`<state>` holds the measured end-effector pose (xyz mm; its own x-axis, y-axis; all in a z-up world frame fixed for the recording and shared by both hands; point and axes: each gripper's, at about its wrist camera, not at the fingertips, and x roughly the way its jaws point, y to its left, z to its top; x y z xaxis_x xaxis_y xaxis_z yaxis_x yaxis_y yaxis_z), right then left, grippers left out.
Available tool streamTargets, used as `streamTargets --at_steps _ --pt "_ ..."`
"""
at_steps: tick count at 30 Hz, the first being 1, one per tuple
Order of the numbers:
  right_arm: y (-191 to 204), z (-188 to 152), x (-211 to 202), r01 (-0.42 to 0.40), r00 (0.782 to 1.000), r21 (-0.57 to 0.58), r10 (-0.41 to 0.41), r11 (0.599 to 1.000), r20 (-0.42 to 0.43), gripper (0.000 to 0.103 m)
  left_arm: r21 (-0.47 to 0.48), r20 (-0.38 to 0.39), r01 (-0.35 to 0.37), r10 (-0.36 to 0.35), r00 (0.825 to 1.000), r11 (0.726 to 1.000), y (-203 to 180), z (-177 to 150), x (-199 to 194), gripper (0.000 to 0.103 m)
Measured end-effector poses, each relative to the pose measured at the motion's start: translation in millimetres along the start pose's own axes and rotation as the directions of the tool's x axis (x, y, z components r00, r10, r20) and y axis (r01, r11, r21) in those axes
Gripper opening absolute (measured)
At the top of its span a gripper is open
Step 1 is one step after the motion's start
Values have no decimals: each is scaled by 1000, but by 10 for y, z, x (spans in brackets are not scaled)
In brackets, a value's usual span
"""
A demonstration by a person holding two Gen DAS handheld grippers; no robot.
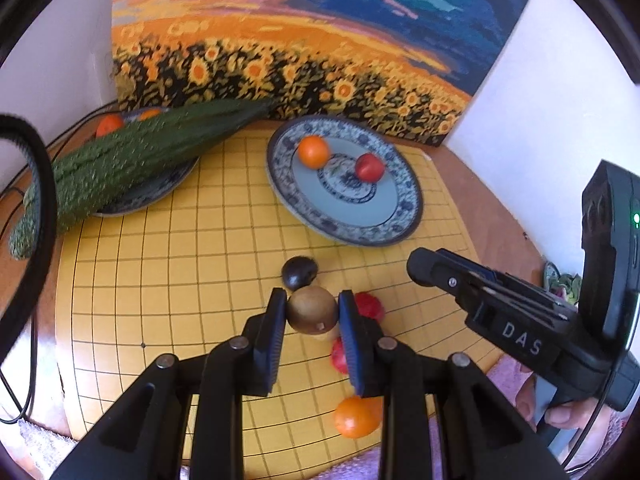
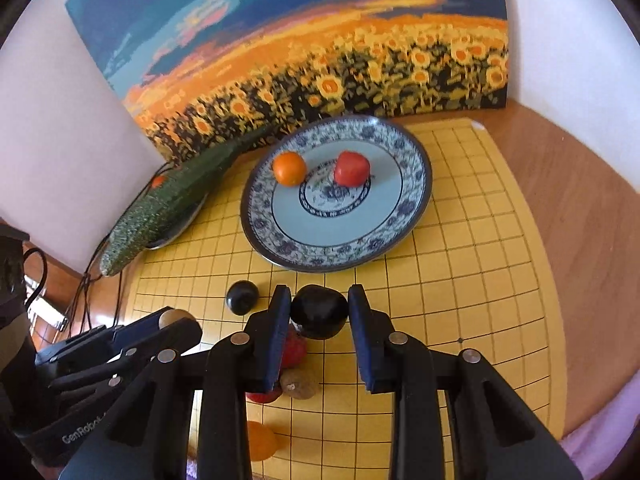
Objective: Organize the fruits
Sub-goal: 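Carry the kiwi and dark plum over the plate with both grippers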
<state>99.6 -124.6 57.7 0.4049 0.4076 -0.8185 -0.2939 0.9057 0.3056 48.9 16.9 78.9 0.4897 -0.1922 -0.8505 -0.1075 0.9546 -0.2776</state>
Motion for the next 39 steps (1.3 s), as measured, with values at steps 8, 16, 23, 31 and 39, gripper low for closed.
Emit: streamTargets --at_steps 8,16,23,31,39 --pt "-103 79 -182 -2 1000 -39 3 999 30 31 7 23 11 -11 1000 1000 -183 149 -54 27" --pt "-155 176 -264 -5 999 -76 8 997 46 31 8 40 4 -4 999 1000 -304 301 -75 27" --pt "-161 261 -295 -6 998 -96 12 995 60 31 4 46 7 -8 999 1000 -352 360 -28 27" --pt "-232 369 -300 1 997 -107 8 994 79 31 4 38 12 -12 999 1000 -371 427 92 27" --pt "-361 475 -158 -9 997 -103 17 995 73 31 -8 37 12 -12 999 1000 -391 572 253 27"
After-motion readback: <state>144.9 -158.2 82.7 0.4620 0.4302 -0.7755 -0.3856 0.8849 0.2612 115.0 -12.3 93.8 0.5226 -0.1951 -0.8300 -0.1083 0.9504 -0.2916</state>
